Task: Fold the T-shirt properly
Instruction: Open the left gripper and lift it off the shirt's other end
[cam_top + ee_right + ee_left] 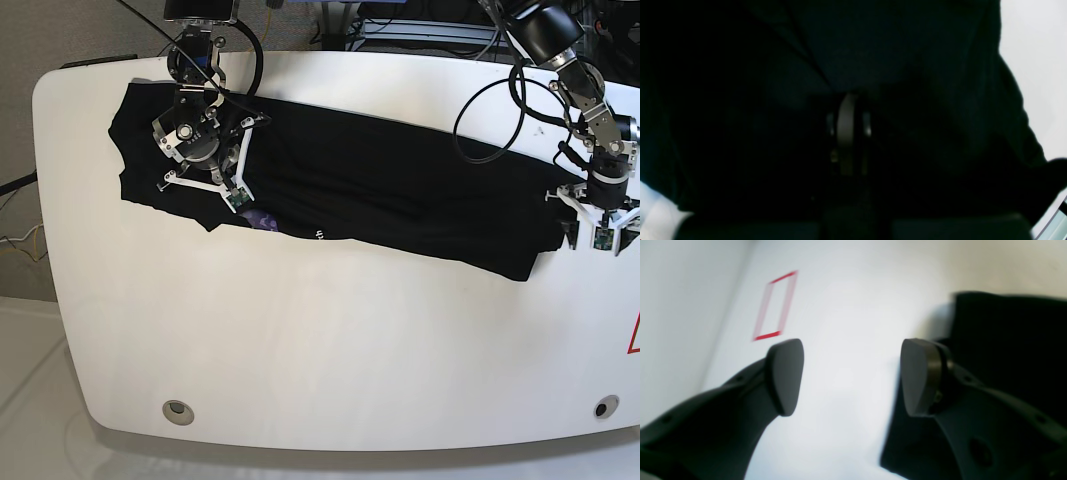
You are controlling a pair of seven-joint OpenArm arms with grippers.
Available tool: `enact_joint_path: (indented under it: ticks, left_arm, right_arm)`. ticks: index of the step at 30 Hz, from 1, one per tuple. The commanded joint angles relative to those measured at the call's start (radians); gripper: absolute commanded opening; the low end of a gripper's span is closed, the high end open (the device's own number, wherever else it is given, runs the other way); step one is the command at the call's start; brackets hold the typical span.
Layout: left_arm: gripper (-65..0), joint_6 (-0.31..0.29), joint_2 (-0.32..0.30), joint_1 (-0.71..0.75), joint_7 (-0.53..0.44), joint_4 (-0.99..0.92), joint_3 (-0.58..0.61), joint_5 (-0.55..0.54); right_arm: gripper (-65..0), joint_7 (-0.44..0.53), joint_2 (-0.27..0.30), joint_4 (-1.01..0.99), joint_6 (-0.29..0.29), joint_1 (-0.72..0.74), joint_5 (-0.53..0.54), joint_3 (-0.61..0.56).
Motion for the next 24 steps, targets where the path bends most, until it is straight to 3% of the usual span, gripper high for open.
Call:
enact_joint_path:
  ticks: [1, 8, 13, 24]
  left_arm:
    - [-23.2, -0.046, -0.011, -0.033, 0.020, 0.018, 0.002, -0.019]
    - [-23.6, -0.064, -0.020, -0.103, 0.180, -0.048, -0.056, -0.104]
    - [-23.6, -0.064, -0.073, -0.175, 0.261, -0.148, -0.105, -0.118]
    - [-23.2, -0.064, -0.140, -0.252, 0.313, -0.370, -0.140, -0.123]
  right_arm:
    - [-65.0, -0.032, -0.004, -0.024, 0.018, -0.003, 0.018, -0.002]
    - [-65.0, -0.032, -0.004, -0.024, 0.018, -0.002, 0.018, -0.002]
    - [-65.0, -0.032, 0.006, -0.024, 0.018, -0.003, 0.018, -0.002]
    - [-65.0, -0.032, 0.010, -0.024, 0.018, -0.005, 0.018, -0.002]
